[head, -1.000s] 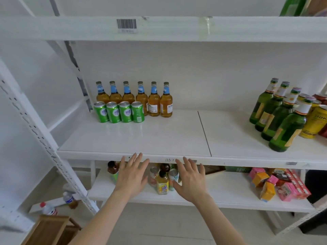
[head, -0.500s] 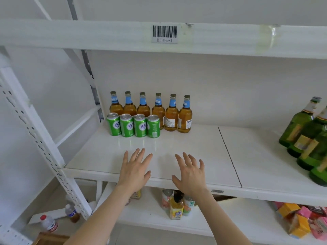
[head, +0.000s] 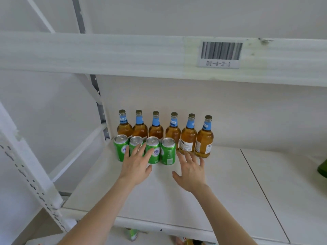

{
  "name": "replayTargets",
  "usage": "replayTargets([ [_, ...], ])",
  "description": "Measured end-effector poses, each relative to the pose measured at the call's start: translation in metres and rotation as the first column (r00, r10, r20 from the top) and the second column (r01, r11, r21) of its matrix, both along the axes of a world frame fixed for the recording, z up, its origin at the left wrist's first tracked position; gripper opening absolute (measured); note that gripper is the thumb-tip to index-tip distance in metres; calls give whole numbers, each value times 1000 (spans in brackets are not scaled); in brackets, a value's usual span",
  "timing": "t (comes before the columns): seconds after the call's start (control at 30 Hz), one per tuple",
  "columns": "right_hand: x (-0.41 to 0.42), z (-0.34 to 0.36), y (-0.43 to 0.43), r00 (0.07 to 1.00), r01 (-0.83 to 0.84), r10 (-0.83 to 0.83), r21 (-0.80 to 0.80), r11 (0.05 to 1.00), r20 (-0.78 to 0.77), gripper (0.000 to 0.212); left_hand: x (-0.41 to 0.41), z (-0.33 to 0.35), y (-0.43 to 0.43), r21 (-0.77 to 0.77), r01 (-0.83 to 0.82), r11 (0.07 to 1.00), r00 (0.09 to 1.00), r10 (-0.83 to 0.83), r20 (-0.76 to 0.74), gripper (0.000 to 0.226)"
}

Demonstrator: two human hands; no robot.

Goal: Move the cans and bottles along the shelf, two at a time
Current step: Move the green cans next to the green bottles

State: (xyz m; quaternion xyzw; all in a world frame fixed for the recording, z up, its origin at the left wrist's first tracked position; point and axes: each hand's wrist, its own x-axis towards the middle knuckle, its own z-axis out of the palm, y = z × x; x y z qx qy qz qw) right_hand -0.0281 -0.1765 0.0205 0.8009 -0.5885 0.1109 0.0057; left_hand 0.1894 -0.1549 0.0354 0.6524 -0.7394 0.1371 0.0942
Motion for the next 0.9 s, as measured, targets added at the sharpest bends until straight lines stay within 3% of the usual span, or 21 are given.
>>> replayTargets([
  [0.23,34,2,-58,993,56,-51,-37,998,104,85,23,3,-73,24,94,995,995,-94,-15,68],
  [0.5,50,-14,-92,954,116,-142,113,987,263,89,32,-10,-115,129,132,983,988,-119,-101,83],
  [0.73,48,-19,-98,803,0,-135,226,974,581,68,35,-2,-125,195,199,960,965,-157,-209,71],
  [0.9,43,-19,-94,671,-33,-170,258,965,721,69,36,1,-124,186,236,954,935,-172,-309,62],
])
